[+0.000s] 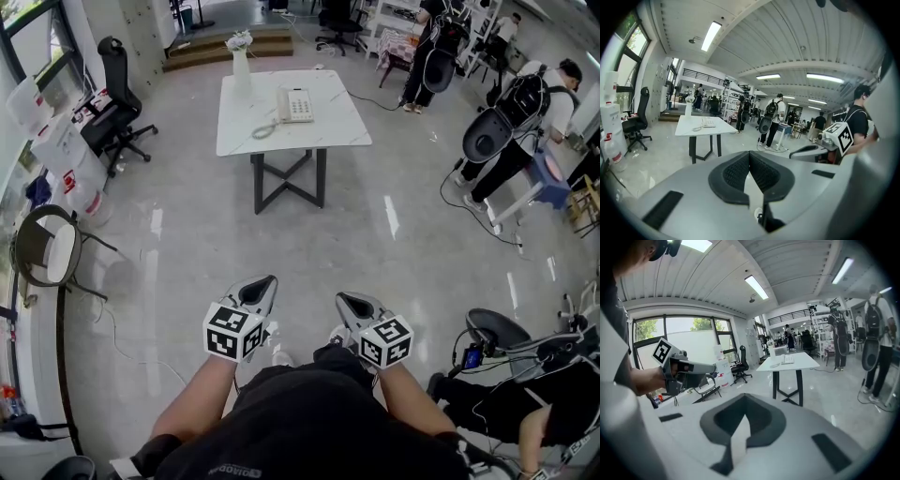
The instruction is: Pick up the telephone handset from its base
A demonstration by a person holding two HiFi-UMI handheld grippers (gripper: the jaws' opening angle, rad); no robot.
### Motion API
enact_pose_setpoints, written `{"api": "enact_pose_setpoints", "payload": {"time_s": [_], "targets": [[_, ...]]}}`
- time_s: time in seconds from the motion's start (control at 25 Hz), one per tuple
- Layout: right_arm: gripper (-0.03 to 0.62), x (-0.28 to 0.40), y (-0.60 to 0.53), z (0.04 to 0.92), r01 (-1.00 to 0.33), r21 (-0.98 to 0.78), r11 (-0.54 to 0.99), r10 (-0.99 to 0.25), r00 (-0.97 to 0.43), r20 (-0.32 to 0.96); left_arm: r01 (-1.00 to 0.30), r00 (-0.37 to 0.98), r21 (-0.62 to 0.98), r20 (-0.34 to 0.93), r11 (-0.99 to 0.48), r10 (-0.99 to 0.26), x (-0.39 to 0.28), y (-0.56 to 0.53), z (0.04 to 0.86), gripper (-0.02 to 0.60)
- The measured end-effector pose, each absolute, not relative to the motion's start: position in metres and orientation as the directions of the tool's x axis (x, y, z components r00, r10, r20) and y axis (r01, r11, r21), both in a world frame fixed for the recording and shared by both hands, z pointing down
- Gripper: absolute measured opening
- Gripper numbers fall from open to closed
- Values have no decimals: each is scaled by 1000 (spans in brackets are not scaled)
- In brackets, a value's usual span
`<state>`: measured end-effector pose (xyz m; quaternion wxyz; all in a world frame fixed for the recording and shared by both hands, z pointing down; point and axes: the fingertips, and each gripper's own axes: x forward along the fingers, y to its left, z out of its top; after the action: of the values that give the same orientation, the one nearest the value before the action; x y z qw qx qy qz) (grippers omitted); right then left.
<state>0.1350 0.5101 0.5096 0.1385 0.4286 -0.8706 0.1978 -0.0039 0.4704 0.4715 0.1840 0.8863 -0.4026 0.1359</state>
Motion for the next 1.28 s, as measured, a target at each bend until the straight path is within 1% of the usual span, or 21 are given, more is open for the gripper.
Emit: {"api": "enact_pose_setpoints", "payload": {"time_s": [0.16,0.4,0.76,1.28], "targets": [[2,131,510,503,-782,-269,562,-682,-622,384,-764,639,223,387,-605,-665,-5,468,470,2],[2,123,507,502,-793,-205,574,-686,-602,408,-764,645,288,371,-578,-668,-14,465,472,2],[2,116,503,504,-801,-212,560,-688,-593,420,-772,634,263,377,-579,-675,-25,462,473,2],[2,124,465,515,-791,-250,558,-671,-607,425,-773,632,276,417,-571,-654,-12,436,493,2]]}}
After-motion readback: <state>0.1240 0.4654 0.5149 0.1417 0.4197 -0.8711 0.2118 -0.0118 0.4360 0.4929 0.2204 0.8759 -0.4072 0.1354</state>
